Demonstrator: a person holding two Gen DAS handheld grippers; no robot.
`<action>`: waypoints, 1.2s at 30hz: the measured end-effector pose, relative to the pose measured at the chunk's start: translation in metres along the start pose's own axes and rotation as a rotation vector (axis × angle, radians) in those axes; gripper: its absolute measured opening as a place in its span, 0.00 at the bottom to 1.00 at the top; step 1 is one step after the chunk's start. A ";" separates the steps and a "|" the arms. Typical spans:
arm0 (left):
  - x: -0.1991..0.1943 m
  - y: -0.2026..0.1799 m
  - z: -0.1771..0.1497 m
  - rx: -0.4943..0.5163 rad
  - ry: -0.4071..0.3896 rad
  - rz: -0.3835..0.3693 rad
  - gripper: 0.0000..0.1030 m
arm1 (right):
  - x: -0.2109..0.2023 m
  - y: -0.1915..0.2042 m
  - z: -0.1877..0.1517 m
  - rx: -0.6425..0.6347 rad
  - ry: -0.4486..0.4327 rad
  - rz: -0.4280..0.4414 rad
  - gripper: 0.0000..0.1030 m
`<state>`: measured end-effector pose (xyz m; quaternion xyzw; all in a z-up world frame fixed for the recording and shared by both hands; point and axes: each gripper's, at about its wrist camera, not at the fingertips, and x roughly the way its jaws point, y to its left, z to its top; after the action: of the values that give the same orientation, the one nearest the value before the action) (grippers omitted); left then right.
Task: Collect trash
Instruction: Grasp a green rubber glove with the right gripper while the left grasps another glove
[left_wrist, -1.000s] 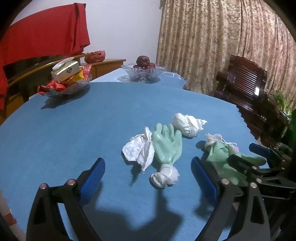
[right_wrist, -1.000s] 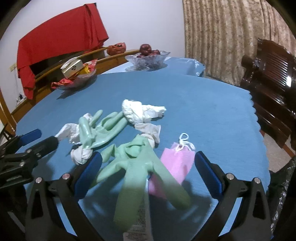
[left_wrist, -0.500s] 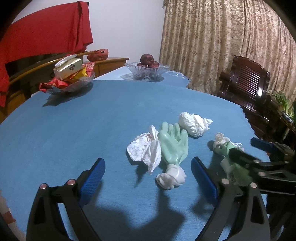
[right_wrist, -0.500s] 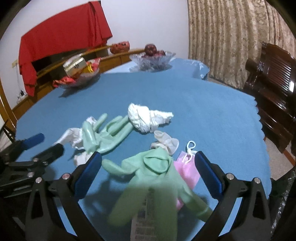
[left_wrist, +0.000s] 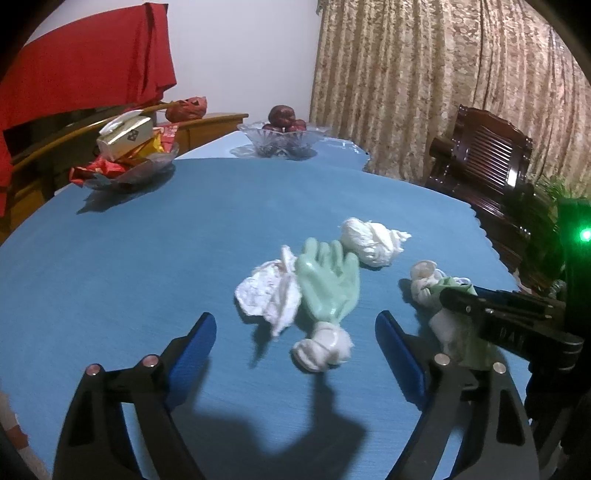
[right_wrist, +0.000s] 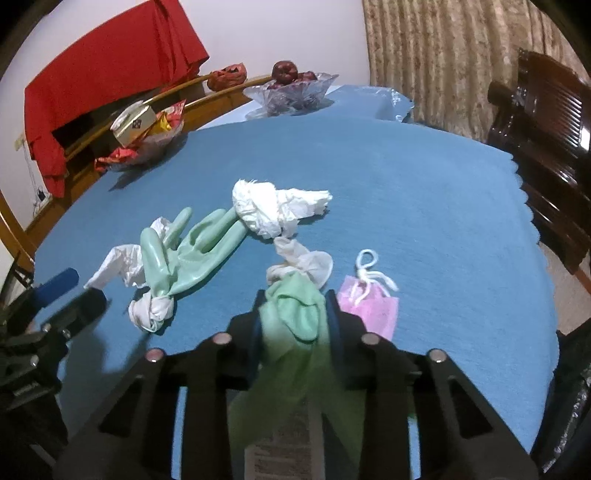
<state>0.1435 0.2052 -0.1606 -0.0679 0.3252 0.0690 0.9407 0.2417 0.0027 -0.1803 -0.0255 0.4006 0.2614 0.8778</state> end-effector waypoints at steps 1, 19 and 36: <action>0.000 -0.003 -0.001 0.003 0.001 -0.007 0.83 | -0.005 -0.002 0.000 0.007 -0.015 0.001 0.23; 0.045 -0.030 -0.010 0.015 0.137 -0.018 0.51 | -0.040 -0.021 -0.009 0.024 -0.070 0.004 0.19; 0.012 -0.048 -0.015 0.024 0.117 -0.080 0.36 | -0.055 -0.028 -0.024 0.023 -0.056 -0.030 0.19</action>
<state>0.1516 0.1565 -0.1759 -0.0734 0.3772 0.0231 0.9229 0.2087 -0.0521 -0.1617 -0.0144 0.3784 0.2442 0.8927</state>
